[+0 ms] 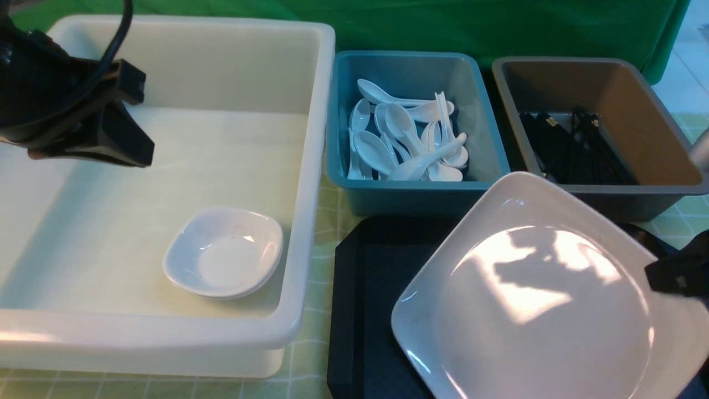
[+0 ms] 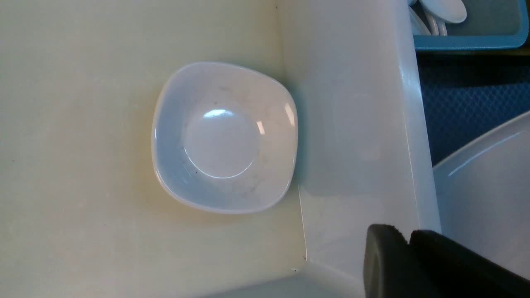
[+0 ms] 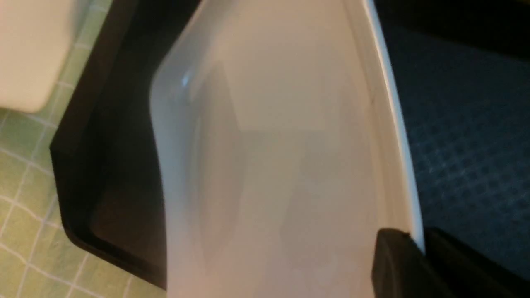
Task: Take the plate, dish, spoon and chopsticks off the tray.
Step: Use the right arm to put the plate into the large storage box on the left
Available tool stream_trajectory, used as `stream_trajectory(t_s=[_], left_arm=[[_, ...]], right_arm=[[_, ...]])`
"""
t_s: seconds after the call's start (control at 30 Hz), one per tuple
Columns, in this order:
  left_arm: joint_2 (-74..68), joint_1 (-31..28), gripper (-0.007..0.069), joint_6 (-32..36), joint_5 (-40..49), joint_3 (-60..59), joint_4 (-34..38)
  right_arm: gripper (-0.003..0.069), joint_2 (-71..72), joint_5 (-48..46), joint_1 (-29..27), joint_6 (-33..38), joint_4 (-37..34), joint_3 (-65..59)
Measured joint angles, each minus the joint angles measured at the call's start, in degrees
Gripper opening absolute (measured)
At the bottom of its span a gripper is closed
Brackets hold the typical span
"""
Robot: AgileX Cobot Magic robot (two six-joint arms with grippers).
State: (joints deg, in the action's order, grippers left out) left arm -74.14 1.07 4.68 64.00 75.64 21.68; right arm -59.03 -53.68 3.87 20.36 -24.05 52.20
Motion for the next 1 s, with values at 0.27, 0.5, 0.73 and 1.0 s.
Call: stream_trajectory(t_s=[0.27,0.5,0.73,1.0], left_arm=[[0.00,0.00,0.0078,-0.53,-0.38,0.00,-2.39],[0.00,0.00,0.0078,-4.68,-1.85,0.00,-8.18],[0.00,-3.08,0.0067,-8.59,-3.89,0.00,-17.49],[0.00,-27.16,0.0000,-1.01,3.12,0.00,-3.66]], right_arm=[[0.0022,2.87,-0.11,0.04,-2.75,-0.66,12.74],[0.0022,-0.12,3.54,0.04,-2.79,-5.10,20.96],[0.0022,-9.83,5.23,0.97,4.42,-21.80,29.36],[0.0022,-30.81,6.61,14.52,9.91,-31.94,44.59]])
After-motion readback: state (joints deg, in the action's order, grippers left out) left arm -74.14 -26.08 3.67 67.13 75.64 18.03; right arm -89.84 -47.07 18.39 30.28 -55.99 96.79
